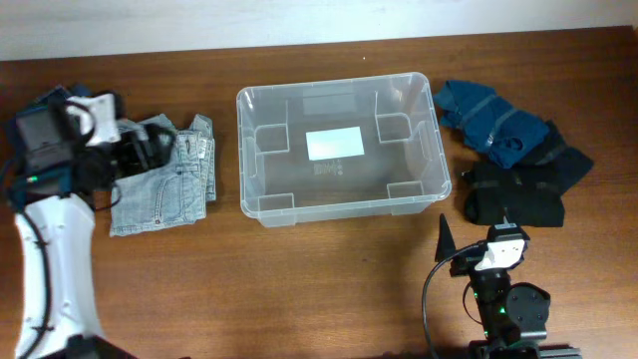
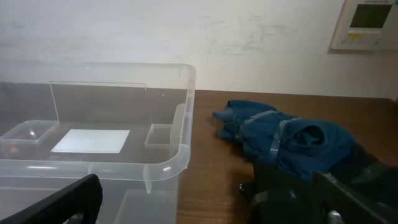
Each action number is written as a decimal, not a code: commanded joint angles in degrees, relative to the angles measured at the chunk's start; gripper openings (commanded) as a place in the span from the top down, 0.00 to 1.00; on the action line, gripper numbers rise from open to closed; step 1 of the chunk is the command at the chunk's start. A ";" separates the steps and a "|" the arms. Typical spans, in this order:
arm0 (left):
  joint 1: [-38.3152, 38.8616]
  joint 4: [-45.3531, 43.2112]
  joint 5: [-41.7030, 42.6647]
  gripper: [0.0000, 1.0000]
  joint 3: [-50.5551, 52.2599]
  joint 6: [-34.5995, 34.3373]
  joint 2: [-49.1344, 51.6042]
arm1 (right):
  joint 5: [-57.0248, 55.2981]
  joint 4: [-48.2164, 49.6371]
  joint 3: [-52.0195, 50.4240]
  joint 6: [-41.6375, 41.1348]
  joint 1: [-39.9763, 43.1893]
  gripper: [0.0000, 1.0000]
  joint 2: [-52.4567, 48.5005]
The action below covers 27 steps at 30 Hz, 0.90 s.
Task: Pack container
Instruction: 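Reach left gripper down and grasp the folded light-blue jeans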
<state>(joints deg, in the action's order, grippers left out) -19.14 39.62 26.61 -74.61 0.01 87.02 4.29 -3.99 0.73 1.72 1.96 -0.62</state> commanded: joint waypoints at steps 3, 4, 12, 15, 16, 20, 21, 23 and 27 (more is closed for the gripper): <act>-7.61 -1.42 1.03 0.01 -0.76 0.87 3.10 | -0.31 -0.13 -0.42 -0.28 0.37 0.02 0.44; -8.33 -1.64 0.98 0.01 -0.76 0.90 3.87 | -0.31 -0.13 -0.42 -0.28 0.37 0.02 0.44; -11.13 -4.48 -1.09 0.01 -0.76 3.52 13.79 | -0.28 -0.13 -0.42 -0.28 0.37 0.02 0.44; -11.72 -6.78 -1.09 0.01 -0.76 5.75 17.42 | -0.28 -0.13 -0.42 -0.28 0.37 0.02 0.44; -11.96 -7.67 -1.07 0.01 -0.76 6.99 18.69 | -0.31 -0.15 -0.42 -0.28 0.37 0.02 0.44; -12.31 -9.22 -0.94 0.01 -0.76 8.98 22.49 | -0.31 -0.13 -0.42 -0.28 0.37 0.02 0.44; -12.31 -9.46 -0.94 0.01 -0.76 9.99 23.69 | -0.28 -0.15 -0.42 -0.28 0.37 0.02 0.44; -12.33 -9.92 -1.01 0.01 -0.76 10.80 25.29 | -0.31 -0.15 -0.42 -0.28 0.37 0.02 0.44; -12.31 -11.78 -0.90 0.01 -0.76 10.86 28.26 | -0.31 -0.13 -0.42 -0.28 0.37 0.02 0.44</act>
<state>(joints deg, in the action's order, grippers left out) -31.27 28.77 25.47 -74.61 8.71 113.14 4.29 -3.99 0.73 1.72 1.96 -0.62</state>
